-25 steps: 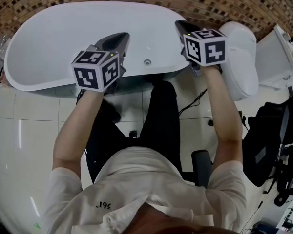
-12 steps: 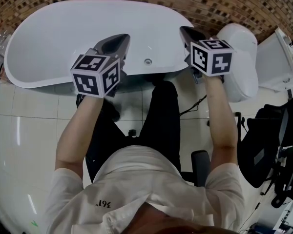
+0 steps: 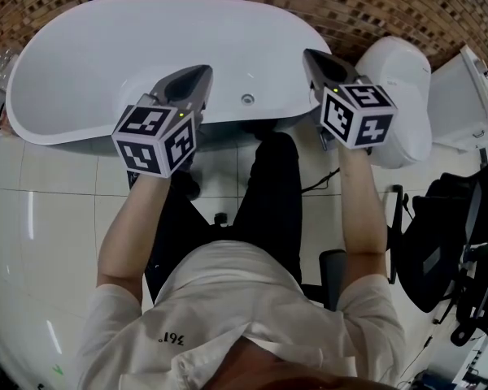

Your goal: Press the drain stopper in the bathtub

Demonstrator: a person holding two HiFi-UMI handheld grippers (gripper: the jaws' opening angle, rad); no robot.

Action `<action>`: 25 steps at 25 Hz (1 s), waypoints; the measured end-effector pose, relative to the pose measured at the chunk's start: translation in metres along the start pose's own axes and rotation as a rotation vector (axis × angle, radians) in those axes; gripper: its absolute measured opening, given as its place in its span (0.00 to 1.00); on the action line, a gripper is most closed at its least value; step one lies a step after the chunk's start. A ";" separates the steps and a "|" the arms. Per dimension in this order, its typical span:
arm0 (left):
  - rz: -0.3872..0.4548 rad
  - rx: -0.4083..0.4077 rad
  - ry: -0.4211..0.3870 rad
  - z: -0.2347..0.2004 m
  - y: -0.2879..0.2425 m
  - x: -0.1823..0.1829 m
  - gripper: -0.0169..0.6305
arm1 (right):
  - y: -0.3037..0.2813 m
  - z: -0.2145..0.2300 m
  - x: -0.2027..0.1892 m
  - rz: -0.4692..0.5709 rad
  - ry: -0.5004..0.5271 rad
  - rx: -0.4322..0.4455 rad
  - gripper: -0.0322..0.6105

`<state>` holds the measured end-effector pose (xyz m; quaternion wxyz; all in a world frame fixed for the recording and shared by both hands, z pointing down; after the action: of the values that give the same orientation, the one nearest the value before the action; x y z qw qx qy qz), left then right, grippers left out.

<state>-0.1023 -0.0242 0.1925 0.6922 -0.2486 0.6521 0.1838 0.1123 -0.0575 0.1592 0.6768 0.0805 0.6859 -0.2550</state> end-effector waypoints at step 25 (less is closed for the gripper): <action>-0.015 0.019 -0.016 0.003 0.006 -0.013 0.03 | 0.005 0.005 -0.033 -0.017 -0.020 -0.006 0.05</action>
<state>-0.1043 -0.0170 0.2047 0.7009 -0.2457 0.6464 0.1743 0.1212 -0.0478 0.1908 0.6816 0.0704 0.6805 -0.2595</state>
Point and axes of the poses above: the fingertips, and each gripper's own axes: y backward along the fingers, z to its right, x out of its top, the point moved 4 cm from there along y, backward along the fingers, and after that the axes turned 10 degrees about -y, right-handed, at the moved point
